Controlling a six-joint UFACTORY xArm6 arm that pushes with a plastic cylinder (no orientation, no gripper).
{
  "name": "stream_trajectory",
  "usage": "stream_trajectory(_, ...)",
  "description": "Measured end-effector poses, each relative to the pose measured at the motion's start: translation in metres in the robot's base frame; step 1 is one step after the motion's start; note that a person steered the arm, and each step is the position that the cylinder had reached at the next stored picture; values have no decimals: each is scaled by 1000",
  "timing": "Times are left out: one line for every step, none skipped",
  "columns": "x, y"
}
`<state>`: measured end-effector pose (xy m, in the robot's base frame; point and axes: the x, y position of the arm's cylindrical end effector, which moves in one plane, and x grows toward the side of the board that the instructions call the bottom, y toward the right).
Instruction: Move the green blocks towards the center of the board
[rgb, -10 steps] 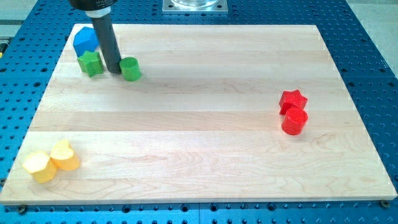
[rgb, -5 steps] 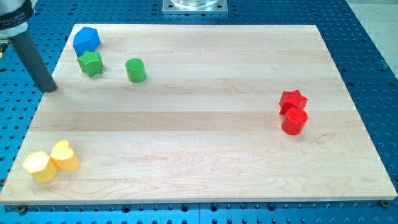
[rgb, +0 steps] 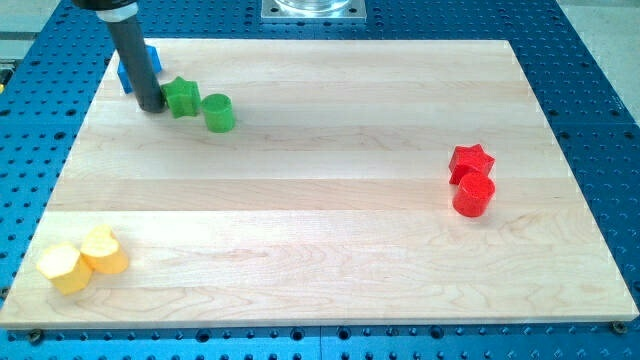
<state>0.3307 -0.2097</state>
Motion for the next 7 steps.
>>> stream_trajectory(-4, 29)
stream_trajectory(-32, 70)
stream_trajectory(-79, 86)
stream_trajectory(-107, 98)
stream_trajectory(-93, 98)
stream_trajectory(-15, 98)
stream_trajectory(36, 98)
